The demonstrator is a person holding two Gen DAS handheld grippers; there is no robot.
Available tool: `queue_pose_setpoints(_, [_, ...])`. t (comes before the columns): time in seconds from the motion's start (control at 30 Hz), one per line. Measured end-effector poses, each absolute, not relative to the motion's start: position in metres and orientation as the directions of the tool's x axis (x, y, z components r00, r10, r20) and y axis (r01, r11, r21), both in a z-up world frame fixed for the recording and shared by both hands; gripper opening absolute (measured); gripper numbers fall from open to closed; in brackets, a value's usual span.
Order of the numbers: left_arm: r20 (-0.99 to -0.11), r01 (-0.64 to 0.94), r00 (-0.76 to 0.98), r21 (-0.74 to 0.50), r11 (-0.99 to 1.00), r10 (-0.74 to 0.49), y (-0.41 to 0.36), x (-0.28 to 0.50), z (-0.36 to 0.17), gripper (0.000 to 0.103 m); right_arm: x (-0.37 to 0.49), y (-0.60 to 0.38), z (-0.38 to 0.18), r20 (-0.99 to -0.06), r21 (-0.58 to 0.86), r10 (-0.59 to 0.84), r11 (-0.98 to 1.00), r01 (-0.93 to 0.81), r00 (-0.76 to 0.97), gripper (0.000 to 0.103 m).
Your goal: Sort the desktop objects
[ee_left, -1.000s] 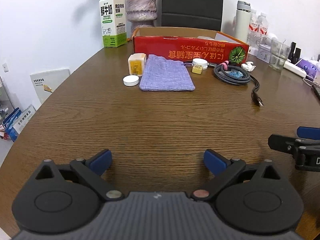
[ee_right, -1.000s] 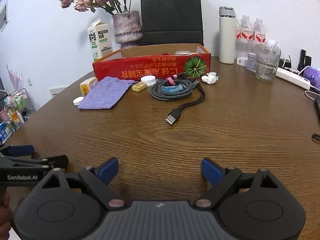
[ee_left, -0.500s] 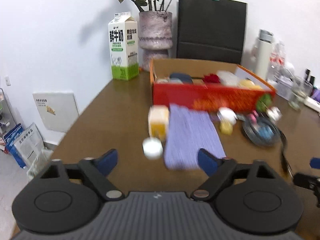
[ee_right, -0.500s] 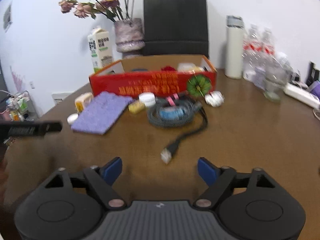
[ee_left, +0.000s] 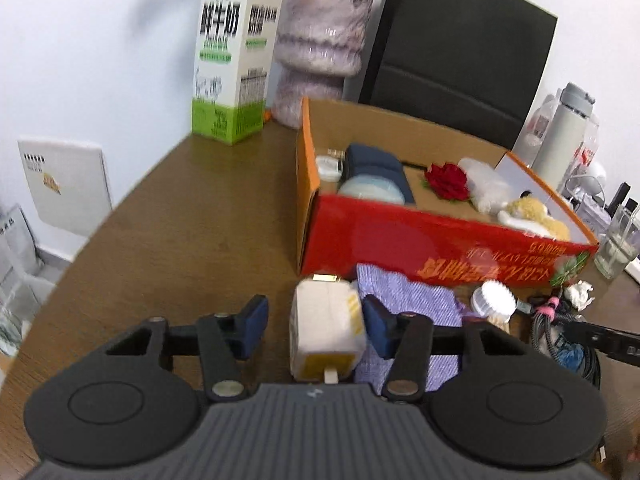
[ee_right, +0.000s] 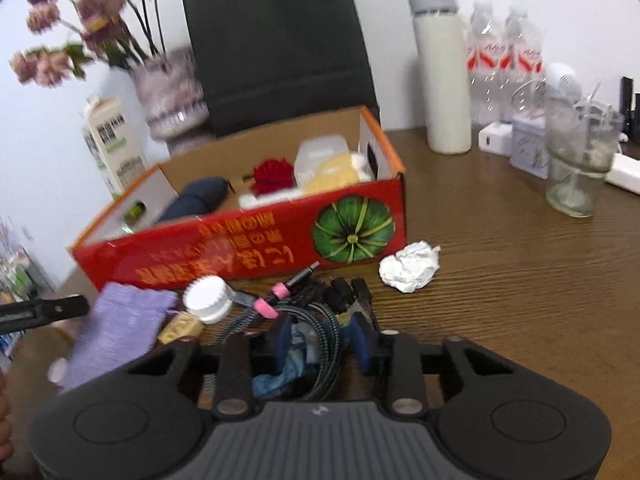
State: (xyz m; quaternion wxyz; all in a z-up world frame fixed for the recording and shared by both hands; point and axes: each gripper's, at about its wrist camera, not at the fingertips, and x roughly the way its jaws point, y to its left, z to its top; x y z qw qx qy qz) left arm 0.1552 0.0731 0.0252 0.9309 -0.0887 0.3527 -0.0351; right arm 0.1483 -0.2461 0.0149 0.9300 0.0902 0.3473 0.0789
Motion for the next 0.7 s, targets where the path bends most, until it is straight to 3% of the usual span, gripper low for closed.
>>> queue_pose_setpoints(0.03, [-0.655, 0.014, 0.742, -0.199, 0.98, -0.144, 0.074, 0.156, 0.023, 0.036, 0.152, -0.244, 0.01, -0.639, 0.221, 0.212, 0.971, -0.087, 0.74, 0.022])
queue_pose_setpoints(0.17, [-0.647, -0.01, 0.751, -0.212, 0.977, -0.133, 0.079, 0.15, 0.027, 0.033, 0.142, -0.224, 0.01, -0.61, 0.071, 0.148, 0.989, -0.133, 0.778, 0.012])
queue_pose_setpoints(0.37, [-0.603, -0.087, 0.797, -0.179, 0.98, -0.039, 0.088, 0.119, 0.053, 0.032, 0.074, -0.186, 0.05, -0.399, -0.23, 0.08, 0.956, -0.185, 0.913, 0.009])
queue_pose_setpoints(0.43, [-0.577, -0.089, 0.816, -0.175, 0.981, -0.029, 0.085, 0.096, 0.065, 0.033, 0.051, -0.182, 0.06, -0.374, -0.225, 0.081, 0.958, -0.175, 0.924, 0.009])
queue_pose_setpoints(0.53, [-0.564, -0.003, 0.805, -0.312, 0.95, -0.183, 0.081, 0.058, 0.069, 0.033, 0.003, -0.181, 0.07, -0.363, -0.151, 0.154, 0.963, -0.221, 0.919, 0.009])
queue_pose_setpoints(0.63, [-0.591, 0.027, 0.779, -0.303, 0.953, -0.211, 0.061, 0.027, 0.063, 0.033, -0.032, -0.184, 0.071, -0.379, -0.052, 0.225, 0.963, -0.264, 0.898, 0.009])
queue_pose_setpoints(0.7, [-0.603, 0.051, 0.765, -0.296, 0.954, -0.228, 0.049, 0.011, 0.058, 0.033, -0.049, -0.184, 0.073, -0.386, -0.061, 0.234, 0.959, -0.277, 0.893, 0.009])
